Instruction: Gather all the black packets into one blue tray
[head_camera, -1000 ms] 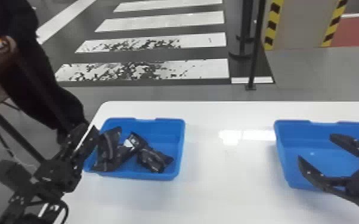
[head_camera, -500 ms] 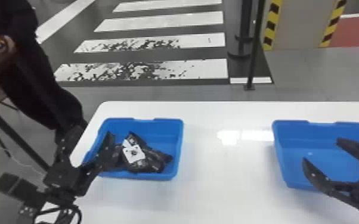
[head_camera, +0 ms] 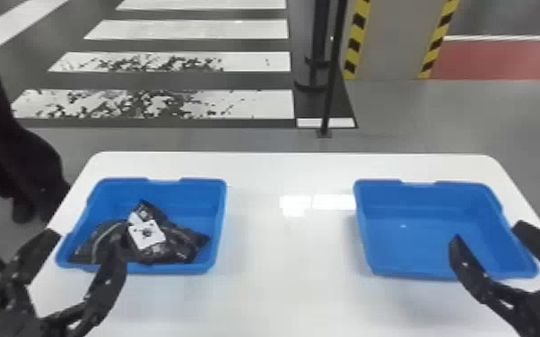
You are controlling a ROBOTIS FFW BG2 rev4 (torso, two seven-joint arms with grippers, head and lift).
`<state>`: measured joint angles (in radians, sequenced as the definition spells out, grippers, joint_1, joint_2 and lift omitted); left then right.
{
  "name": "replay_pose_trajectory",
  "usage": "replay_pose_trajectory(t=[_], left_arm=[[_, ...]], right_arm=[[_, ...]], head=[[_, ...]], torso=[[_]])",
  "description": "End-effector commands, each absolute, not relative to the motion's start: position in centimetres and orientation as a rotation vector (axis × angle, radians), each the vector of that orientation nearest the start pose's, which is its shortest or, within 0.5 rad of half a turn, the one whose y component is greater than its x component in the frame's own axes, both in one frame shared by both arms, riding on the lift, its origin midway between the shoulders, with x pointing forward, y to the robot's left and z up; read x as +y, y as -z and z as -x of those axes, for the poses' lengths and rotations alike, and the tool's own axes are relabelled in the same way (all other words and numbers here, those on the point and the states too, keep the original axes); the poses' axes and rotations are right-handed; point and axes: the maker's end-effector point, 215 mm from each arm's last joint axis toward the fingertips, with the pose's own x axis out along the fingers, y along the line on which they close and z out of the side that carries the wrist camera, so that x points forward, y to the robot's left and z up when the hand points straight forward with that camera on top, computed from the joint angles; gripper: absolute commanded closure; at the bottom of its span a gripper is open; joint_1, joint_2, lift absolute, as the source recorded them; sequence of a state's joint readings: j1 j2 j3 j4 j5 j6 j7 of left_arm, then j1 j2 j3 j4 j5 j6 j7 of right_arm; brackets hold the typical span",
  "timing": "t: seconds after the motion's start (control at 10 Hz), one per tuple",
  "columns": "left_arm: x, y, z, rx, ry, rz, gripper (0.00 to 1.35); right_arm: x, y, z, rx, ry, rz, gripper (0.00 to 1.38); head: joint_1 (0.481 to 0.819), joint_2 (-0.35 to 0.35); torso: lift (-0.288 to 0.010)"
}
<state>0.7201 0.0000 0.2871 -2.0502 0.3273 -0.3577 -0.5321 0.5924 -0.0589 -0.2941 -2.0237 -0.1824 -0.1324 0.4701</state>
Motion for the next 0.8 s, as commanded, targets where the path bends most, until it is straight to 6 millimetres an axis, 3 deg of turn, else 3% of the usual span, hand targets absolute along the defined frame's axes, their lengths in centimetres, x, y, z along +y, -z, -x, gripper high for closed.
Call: replay_pose_trajectory(t=[0.0,0.2,0.4,0.7], left_arm=[[27.9,30.0,-32.7,-0.130,0.244,0.065,0.10],[28.5,30.7,-30.7,-0.079,0.239,0.029,0.10],[29.9,29.4,-29.3,-0.076,0.210,-0.049,0.10],[32.2,27.8,-28.5,-0.095,0.172,-0.102,0.10]], right_arm=[[-29.7,30.3,-36.5,-0.021,-0.165,0.032,0.11],[-30.0,27.1,-33.1,-0.020,-0.091,0.057,0.11],[-30.5,26.4,-30.8,0.013,-0.044,0.066,0.11],[-32.0,28.9,-29.5,0.022,-0.002,0.034,0.11]], head=[[0.695,-0.003],[0.695,-0.040],[0.695,-0.032],[0.695,0.001]], torso=[[-0.110],[-0.110],[-0.110],[-0.110]])
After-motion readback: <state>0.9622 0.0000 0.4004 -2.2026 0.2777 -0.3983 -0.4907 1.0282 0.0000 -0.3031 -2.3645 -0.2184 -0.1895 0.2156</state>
